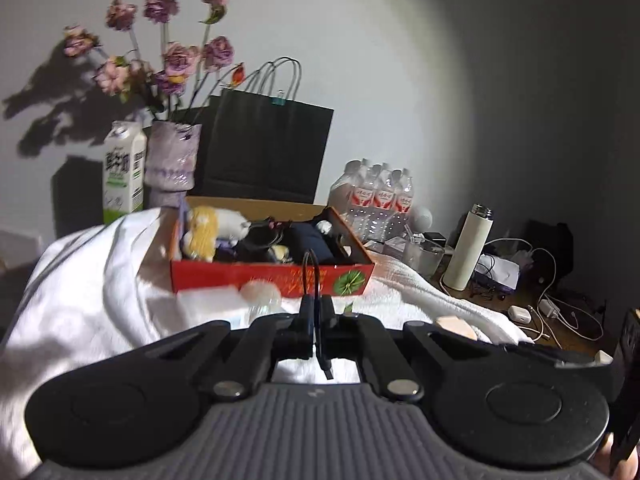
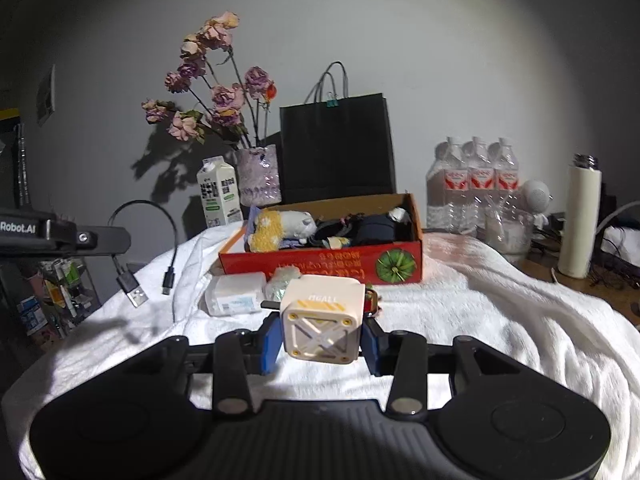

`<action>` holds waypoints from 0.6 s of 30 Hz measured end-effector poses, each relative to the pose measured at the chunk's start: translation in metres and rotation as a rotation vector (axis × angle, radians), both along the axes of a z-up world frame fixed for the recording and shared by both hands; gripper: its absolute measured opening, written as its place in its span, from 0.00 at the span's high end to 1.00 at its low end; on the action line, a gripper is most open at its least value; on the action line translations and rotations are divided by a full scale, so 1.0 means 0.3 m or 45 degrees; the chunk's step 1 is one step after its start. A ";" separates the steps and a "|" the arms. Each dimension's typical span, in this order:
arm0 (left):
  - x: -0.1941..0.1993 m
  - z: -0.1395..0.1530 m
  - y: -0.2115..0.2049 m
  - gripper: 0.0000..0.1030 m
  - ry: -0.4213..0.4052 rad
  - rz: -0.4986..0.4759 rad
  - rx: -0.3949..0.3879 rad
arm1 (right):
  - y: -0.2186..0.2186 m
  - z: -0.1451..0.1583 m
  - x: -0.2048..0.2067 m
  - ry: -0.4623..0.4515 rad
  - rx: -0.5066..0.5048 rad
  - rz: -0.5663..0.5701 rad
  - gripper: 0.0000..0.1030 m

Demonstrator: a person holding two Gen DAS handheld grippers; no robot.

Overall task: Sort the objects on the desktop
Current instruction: 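Release the wooden cube and black cable into the orange box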

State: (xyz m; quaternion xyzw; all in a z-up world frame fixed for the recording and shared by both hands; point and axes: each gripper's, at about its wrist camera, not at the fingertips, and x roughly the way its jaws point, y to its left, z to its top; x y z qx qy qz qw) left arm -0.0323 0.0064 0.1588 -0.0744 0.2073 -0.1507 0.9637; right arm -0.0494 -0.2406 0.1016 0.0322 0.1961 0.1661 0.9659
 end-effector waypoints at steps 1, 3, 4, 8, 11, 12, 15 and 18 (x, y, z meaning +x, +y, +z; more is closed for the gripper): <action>0.039 0.014 -0.001 0.97 0.002 -0.017 0.012 | 0.001 0.015 0.028 -0.009 -0.009 0.017 0.61; 0.131 0.043 -0.007 0.97 -0.016 -0.025 0.042 | 0.003 0.053 0.099 -0.036 -0.037 0.040 0.61; 0.189 0.057 -0.012 0.97 -0.019 -0.033 0.063 | 0.007 0.075 0.144 -0.047 -0.050 0.055 0.61; 0.475 0.066 -0.027 0.97 0.067 -0.053 0.077 | 0.035 0.141 0.361 -0.045 -0.073 0.119 0.61; 0.691 0.034 -0.021 0.97 0.182 -0.076 0.028 | 0.070 0.154 0.566 0.028 -0.081 0.157 0.61; 0.760 0.020 -0.005 0.97 0.222 -0.093 -0.021 | 0.079 0.155 0.638 0.063 -0.068 0.166 0.61; 0.971 -0.060 0.034 0.97 0.344 -0.138 -0.101 | 0.099 0.150 0.857 0.212 0.008 0.202 0.61; 1.151 -0.190 0.046 0.95 0.504 -0.046 -0.010 | 0.147 0.125 1.067 0.345 0.041 0.211 0.61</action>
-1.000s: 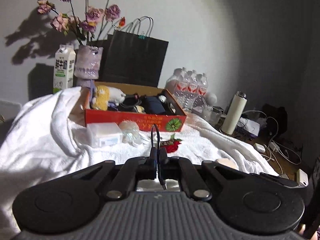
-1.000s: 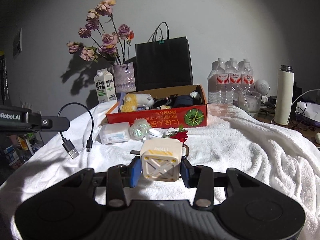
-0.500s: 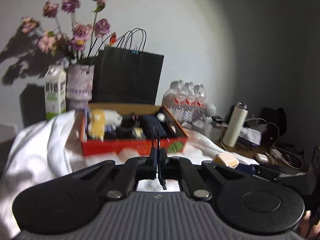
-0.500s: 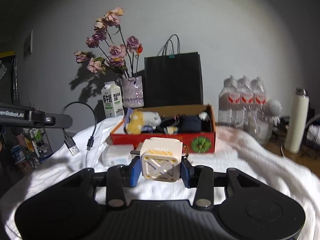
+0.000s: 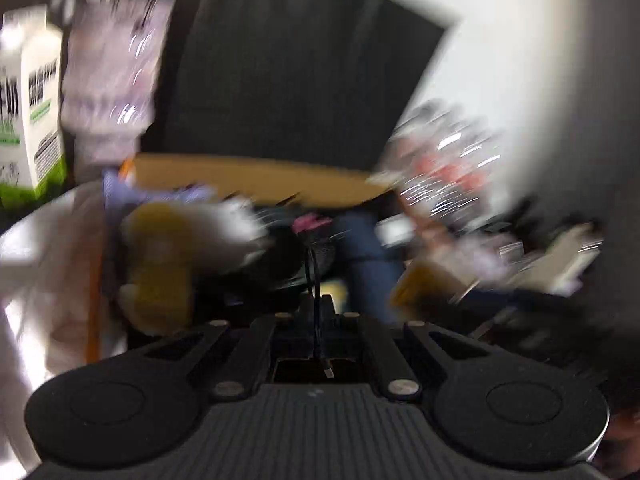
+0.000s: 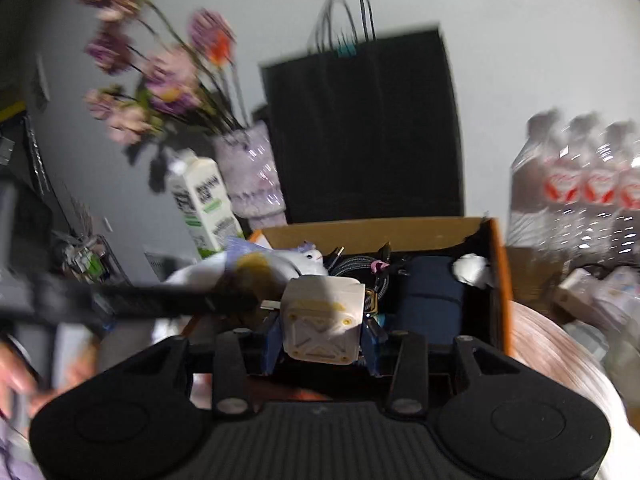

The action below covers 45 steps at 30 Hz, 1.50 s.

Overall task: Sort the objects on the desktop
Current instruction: 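Release the wooden cube and black cable into the orange box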

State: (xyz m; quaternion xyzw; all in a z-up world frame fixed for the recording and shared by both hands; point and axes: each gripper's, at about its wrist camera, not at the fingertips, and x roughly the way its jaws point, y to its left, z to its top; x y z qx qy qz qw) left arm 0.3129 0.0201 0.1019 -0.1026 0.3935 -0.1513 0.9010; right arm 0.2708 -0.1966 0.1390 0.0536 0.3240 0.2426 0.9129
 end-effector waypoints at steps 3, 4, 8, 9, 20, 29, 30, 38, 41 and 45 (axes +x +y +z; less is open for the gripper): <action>0.064 -0.061 -0.010 0.86 -0.014 0.087 0.238 | 0.078 -0.044 0.171 0.093 -0.058 -0.004 0.61; 0.078 -0.071 -0.006 0.73 -0.013 0.079 0.260 | 0.107 -0.065 0.217 0.111 -0.094 -0.009 0.61; 0.082 -0.064 0.040 0.50 -0.052 0.082 0.232 | 0.214 -0.145 0.361 0.179 -0.219 -0.046 0.61; 0.085 -0.060 0.043 0.48 -0.055 0.083 0.234 | 0.233 -0.165 0.383 0.186 -0.243 -0.051 0.61; 0.036 0.023 0.096 0.25 0.003 0.216 0.258 | 0.190 -0.080 0.347 0.174 -0.230 -0.136 0.41; -0.167 0.076 0.066 0.06 0.014 0.264 0.362 | 0.025 0.045 0.100 0.104 -0.289 -0.273 0.25; -0.207 0.062 0.060 0.06 0.006 0.253 0.373 | 0.011 0.037 0.043 0.080 -0.284 -0.295 0.18; -0.692 -0.045 0.016 0.05 -0.095 0.186 0.402 | -0.053 -0.123 -0.465 -0.087 -0.228 -0.273 0.16; -0.878 -0.074 0.008 0.04 -0.113 0.178 0.331 | -0.067 -0.183 -0.636 -0.119 -0.201 -0.252 0.13; -1.062 -0.121 -0.024 0.02 -0.112 0.192 0.313 | -0.072 -0.263 -0.808 -0.114 -0.176 -0.231 0.10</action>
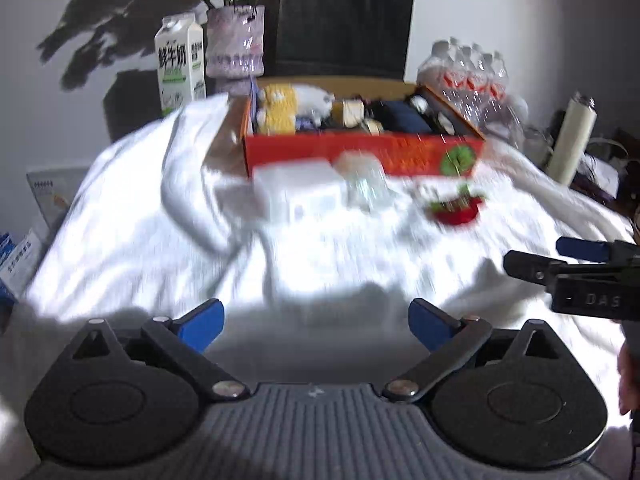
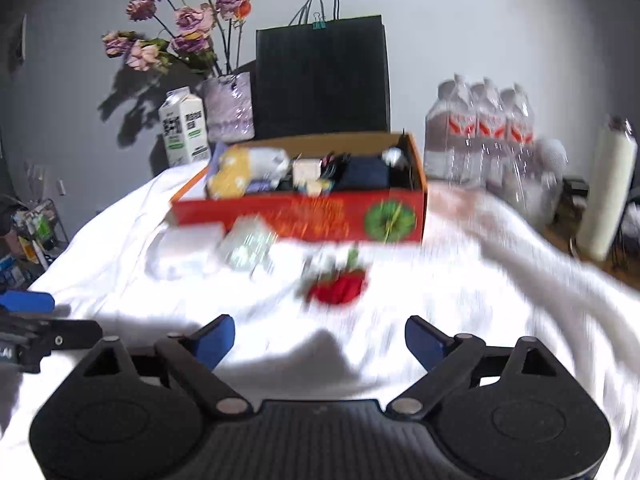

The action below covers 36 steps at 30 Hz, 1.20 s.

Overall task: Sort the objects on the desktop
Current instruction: 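Release the wooden cube and black cable into the orange box, then grasp the clear plastic box with the left gripper while the right gripper grasps a clear bag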

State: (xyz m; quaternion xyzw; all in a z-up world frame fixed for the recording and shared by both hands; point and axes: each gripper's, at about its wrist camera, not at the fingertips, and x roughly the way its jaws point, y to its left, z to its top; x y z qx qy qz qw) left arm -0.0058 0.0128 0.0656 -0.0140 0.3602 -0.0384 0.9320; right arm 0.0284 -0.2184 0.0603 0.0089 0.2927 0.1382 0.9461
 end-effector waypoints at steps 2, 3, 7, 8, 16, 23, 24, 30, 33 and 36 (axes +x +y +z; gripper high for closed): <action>-0.061 -0.012 -0.024 0.02 0.026 -0.022 -0.015 | -0.004 -0.038 -0.061 0.046 0.030 0.010 0.10; -0.089 -0.015 -0.038 0.02 0.043 -0.036 -0.020 | -0.006 -0.054 -0.087 0.067 0.035 0.026 0.10; -0.182 0.017 -0.088 0.02 0.047 -0.103 -0.038 | -0.008 -0.089 -0.196 0.057 0.016 0.017 0.10; -0.209 0.031 -0.102 0.02 0.027 -0.107 -0.027 | -0.006 -0.090 -0.223 0.048 0.004 0.035 0.10; -0.276 0.079 -0.120 0.00 -0.096 -0.029 0.056 | -0.033 -0.037 -0.333 -0.043 -0.008 0.062 0.06; -0.238 0.019 -0.122 0.00 -0.085 0.014 0.041 | -0.053 -0.035 -0.362 -0.073 0.004 0.025 0.04; -0.241 0.016 -0.127 0.00 -0.103 0.018 0.038 | -0.055 -0.033 -0.367 -0.080 0.006 0.021 0.04; -0.238 -0.021 -0.149 0.00 -0.199 0.068 0.062 | -0.058 -0.021 -0.378 -0.153 0.021 0.003 0.01; -0.213 -0.051 -0.148 0.00 -0.158 0.059 0.030 | -0.059 -0.025 -0.369 -0.176 0.039 -0.005 0.00; -0.193 -0.069 -0.148 0.00 -0.148 0.061 0.019 | -0.054 -0.038 -0.349 -0.166 0.044 -0.006 0.00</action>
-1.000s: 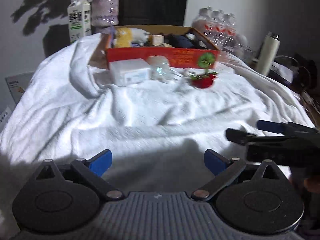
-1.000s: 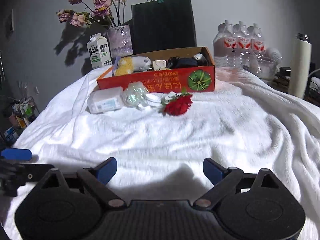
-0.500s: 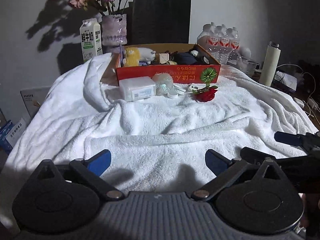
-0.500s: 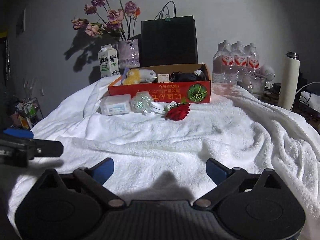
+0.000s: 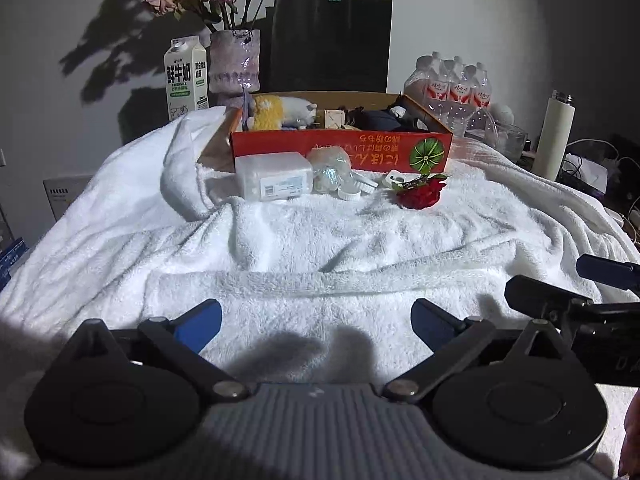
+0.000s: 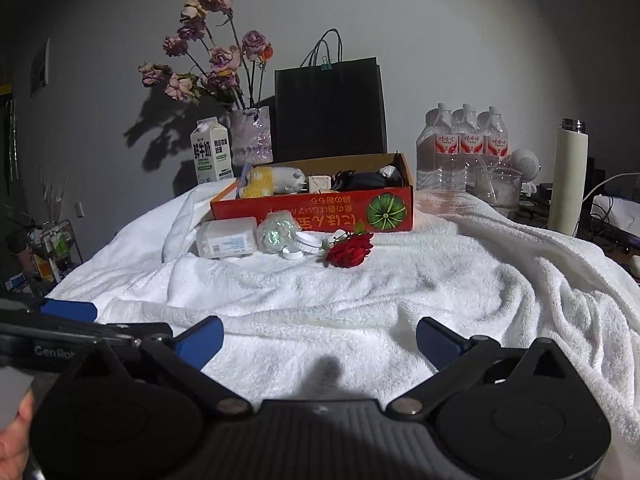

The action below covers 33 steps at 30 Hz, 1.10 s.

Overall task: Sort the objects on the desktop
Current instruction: 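Grasp the clear plastic box with the left gripper while the right gripper grasps a clear bag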

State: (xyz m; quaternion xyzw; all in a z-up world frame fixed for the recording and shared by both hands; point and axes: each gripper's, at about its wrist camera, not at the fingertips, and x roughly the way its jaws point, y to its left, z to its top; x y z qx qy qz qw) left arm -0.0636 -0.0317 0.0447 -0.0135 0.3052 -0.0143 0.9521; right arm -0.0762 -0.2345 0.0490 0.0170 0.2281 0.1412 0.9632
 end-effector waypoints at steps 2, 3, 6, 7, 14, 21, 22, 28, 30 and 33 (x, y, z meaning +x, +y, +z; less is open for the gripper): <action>0.016 -0.007 0.000 0.00 -0.001 -0.003 0.000 | 0.005 -0.013 0.016 0.017 -0.003 -0.002 0.00; 0.026 -0.009 0.000 0.00 -0.002 -0.006 0.001 | 0.008 -0.020 0.027 0.027 -0.006 -0.003 0.00; 0.061 -0.014 0.007 0.00 -0.014 -0.005 0.011 | 0.020 -0.033 0.059 0.052 -0.021 -0.008 0.00; 0.074 -0.015 0.010 0.00 -0.019 -0.004 0.011 | 0.024 -0.034 0.068 0.056 -0.029 -0.007 0.00; 0.204 0.013 0.064 0.00 -0.044 0.000 0.037 | 0.058 -0.019 0.182 0.047 -0.117 0.008 0.00; 0.494 0.021 0.148 0.00 -0.068 -0.044 0.051 | 0.099 0.026 0.366 0.012 -0.125 0.049 0.04; 0.544 0.005 0.145 0.00 -0.059 -0.030 0.051 | 0.107 0.034 0.402 0.014 -0.100 0.074 0.06; 0.722 -0.074 0.111 0.01 -0.031 0.022 0.060 | 0.171 0.062 0.618 0.097 0.037 0.130 0.20; 0.736 -0.086 0.124 0.07 -0.020 0.022 0.029 | 0.188 0.058 0.697 0.124 0.087 0.132 0.20; 0.720 -0.080 0.148 0.11 -0.009 -0.008 0.004 | 0.222 0.031 0.828 0.217 0.166 0.160 0.28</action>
